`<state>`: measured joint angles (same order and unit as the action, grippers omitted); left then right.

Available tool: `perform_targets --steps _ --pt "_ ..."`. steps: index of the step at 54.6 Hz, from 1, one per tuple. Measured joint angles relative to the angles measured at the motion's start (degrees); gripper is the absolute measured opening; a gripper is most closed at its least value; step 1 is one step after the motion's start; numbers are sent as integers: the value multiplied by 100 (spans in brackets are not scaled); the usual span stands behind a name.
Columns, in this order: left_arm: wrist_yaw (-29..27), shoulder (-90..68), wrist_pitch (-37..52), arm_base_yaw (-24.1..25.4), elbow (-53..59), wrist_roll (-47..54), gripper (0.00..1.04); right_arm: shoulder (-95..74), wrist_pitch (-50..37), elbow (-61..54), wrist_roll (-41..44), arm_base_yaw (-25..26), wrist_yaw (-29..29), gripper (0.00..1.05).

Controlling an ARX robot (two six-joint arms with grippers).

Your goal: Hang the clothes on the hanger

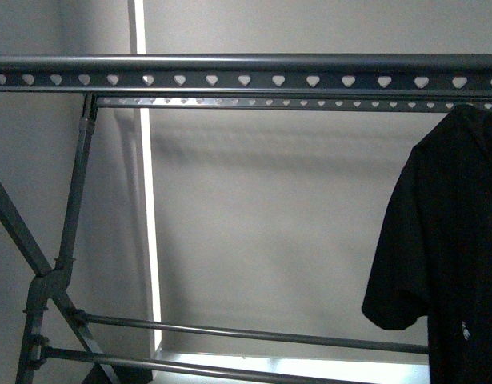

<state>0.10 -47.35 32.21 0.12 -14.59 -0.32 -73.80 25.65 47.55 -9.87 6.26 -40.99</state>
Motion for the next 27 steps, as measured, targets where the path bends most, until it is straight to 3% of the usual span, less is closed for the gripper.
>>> perform_targets --steps 13,27 --pt "-9 726 -70 0 619 0 4 -1027 -815 1248 -1613 -802 -354 4" --pt "-9 1274 -326 0 918 0 4 -1906 -850 2332 -1912 -1266 -271 4"
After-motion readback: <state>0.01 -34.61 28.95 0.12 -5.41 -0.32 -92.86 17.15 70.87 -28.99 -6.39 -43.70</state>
